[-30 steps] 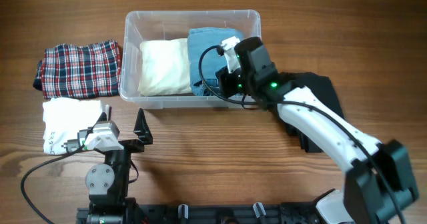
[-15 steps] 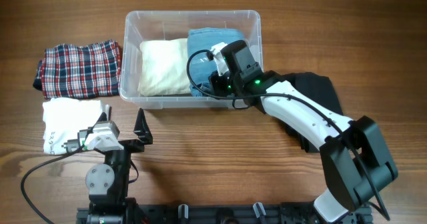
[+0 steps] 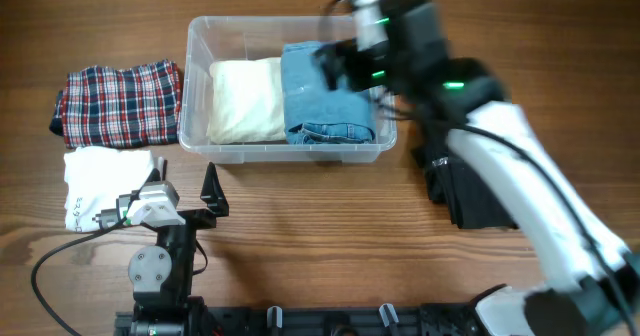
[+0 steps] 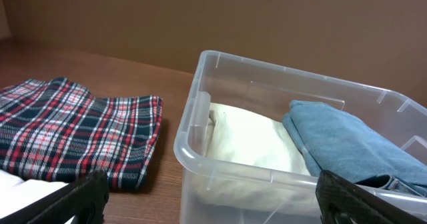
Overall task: Pack container
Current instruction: 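Withdraw the right gripper up and to the right of the box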
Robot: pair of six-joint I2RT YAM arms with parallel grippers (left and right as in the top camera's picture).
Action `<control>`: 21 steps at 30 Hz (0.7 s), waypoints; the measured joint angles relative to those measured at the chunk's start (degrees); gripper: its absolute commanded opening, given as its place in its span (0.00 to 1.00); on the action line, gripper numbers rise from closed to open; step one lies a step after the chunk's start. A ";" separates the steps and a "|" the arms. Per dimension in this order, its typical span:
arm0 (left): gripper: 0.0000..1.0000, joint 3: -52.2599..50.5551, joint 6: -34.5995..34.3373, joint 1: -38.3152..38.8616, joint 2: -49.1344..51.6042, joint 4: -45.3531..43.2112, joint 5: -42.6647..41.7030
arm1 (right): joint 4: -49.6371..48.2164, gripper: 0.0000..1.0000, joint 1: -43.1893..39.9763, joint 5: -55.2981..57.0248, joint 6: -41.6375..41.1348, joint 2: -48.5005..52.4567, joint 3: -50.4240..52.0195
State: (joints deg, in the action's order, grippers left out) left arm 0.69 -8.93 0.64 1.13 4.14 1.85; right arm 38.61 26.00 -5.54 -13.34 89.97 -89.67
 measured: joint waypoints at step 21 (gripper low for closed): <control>1.00 0.00 0.00 0.00 0.00 -0.02 0.00 | 24.57 1.00 -28.59 10.38 1.25 -8.52 0.70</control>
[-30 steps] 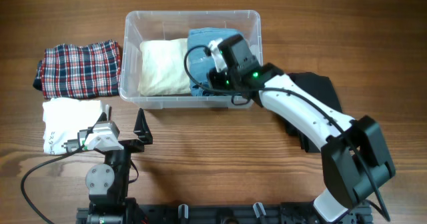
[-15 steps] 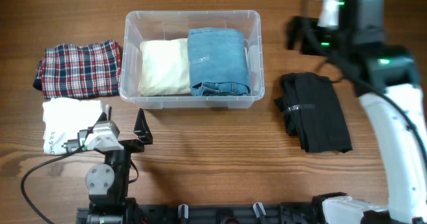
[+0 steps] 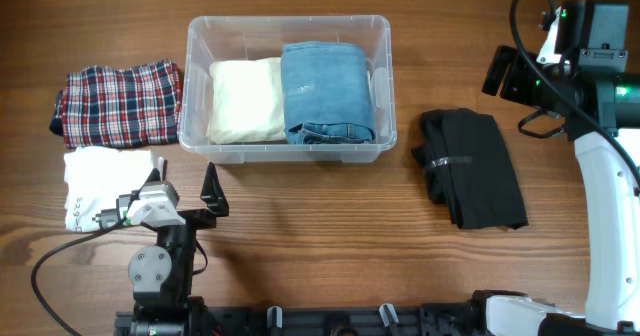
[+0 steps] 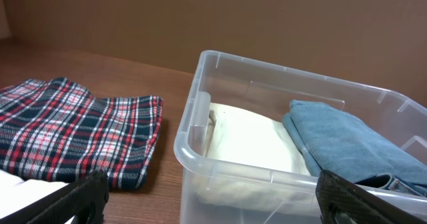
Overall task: Pack container
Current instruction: 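Withdraw the right gripper up and to the right of the box, then move the left gripper over the plaid garment and lower onto it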
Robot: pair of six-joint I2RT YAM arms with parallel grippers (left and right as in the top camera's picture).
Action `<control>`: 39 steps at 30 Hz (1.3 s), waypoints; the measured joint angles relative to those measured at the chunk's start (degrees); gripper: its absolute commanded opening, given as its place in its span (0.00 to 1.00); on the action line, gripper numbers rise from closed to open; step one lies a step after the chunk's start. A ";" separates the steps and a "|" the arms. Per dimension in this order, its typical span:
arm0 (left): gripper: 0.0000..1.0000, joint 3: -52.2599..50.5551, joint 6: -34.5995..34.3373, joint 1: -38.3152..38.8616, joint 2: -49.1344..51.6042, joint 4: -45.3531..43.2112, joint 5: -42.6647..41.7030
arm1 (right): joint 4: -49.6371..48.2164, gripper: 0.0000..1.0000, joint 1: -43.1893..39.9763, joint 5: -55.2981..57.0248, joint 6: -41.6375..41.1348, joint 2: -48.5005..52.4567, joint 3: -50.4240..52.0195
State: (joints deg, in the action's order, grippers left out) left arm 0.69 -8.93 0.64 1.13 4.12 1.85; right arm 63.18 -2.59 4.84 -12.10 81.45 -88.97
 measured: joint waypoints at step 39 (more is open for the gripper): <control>1.00 61.57 -35.60 -12.74 63.76 32.68 7.89 | 0.02 1.00 0.00 0.17 0.02 0.20 0.35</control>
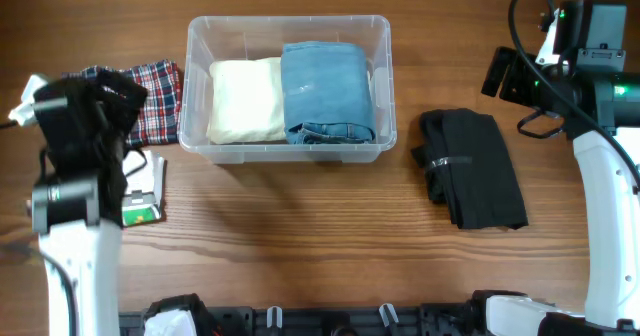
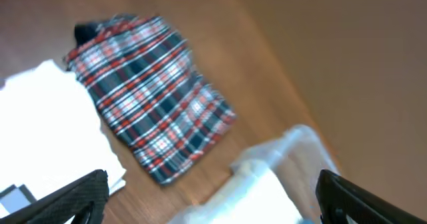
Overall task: Pack container
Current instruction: 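Move the left gripper over the plaid garment and lower onto it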
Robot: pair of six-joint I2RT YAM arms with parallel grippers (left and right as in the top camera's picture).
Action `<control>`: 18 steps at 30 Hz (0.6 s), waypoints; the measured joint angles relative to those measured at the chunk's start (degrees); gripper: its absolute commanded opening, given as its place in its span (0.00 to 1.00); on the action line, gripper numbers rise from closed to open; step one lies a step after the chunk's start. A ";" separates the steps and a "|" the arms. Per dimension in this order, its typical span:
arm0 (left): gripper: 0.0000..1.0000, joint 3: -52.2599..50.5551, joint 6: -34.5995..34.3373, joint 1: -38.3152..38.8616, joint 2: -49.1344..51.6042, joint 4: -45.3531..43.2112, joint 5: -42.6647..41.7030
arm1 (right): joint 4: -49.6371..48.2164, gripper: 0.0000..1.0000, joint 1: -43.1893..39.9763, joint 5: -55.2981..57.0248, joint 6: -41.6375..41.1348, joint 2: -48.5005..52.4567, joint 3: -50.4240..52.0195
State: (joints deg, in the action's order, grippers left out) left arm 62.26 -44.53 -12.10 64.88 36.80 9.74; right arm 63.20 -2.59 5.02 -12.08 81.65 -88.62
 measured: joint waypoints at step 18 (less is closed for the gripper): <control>1.00 0.00 -9.77 -12.98 29.31 -17.16 -10.29 | 0.02 1.00 0.02 0.00 0.00 0.00 0.00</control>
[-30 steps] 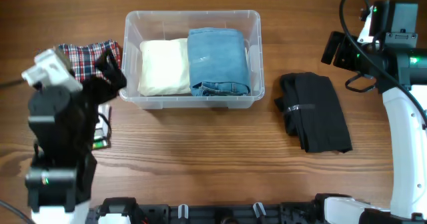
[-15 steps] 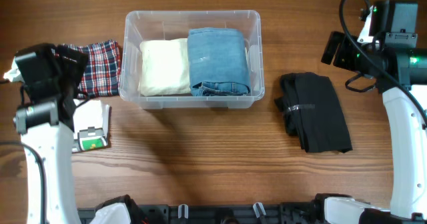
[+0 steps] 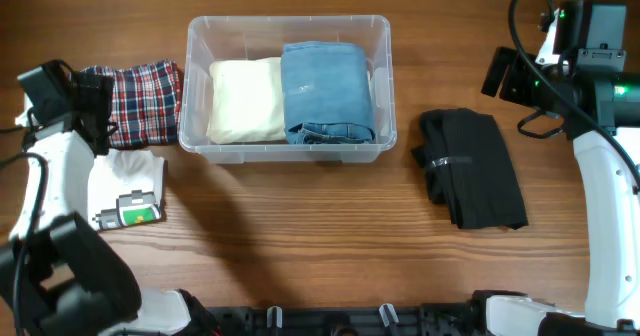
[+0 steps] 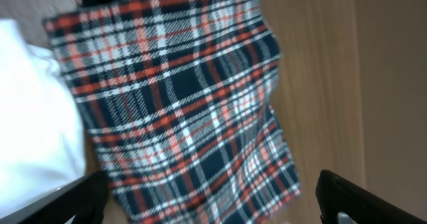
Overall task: Pack container
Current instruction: 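Move the left gripper over the plaid garment and lower onto it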
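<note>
A clear plastic container (image 3: 196,86) holds a folded cream cloth (image 3: 245,99) and folded blue jeans (image 3: 327,91). Left of it lies a folded plaid cloth (image 3: 140,101), which fills the left wrist view (image 4: 180,104). My left gripper (image 3: 90,106) is open above its left part, fingers (image 4: 373,201) wide apart with nothing between them. A white cloth (image 3: 125,176) lies in front of the plaid one. A black cloth (image 3: 470,166) lies right of the container. My right gripper (image 3: 512,98) hangs open beyond it, holding nothing.
A small green-and-white tag (image 3: 135,211) lies on the white cloth's front edge. The left arm's white link (image 3: 40,176) runs along the table's left side. The right arm (image 3: 610,186) stands along the right edge. Bare wood spreads in front of the container.
My left gripper has moved from over the white cloth toward the back, and now hangs close above the plaid cloth. The white cloth and its tag show fully. The right arm is unchanged.
First my right arm reached over the jeans in the container while the left arm was parked at the table's front. Then the right arm was back at the right, with the jeans left inside. The left arm later stood over the white cloth, now over the plaid cloth.
</note>
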Robot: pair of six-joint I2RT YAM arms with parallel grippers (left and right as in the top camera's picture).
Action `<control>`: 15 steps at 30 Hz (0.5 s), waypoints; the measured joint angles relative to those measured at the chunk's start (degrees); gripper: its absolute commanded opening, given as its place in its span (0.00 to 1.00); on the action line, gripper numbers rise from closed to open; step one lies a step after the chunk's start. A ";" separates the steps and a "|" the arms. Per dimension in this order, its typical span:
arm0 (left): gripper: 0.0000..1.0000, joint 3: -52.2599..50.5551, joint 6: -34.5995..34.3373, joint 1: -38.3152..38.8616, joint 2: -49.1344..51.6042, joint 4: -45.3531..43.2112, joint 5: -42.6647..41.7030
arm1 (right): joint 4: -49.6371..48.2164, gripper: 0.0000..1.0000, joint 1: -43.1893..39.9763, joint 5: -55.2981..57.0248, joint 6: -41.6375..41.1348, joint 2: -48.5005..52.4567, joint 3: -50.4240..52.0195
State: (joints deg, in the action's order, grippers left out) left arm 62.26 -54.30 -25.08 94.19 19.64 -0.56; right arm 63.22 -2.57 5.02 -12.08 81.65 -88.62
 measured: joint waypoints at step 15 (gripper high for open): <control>1.00 0.02 -1.40 0.00 11.41 0.59 -1.11 | 0.00 1.00 0.00 0.00 0.00 0.00 0.00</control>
State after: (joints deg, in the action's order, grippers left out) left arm 62.28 -55.70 -25.08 105.60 20.23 -1.67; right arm 63.22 -2.57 5.02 -12.08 81.65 -88.62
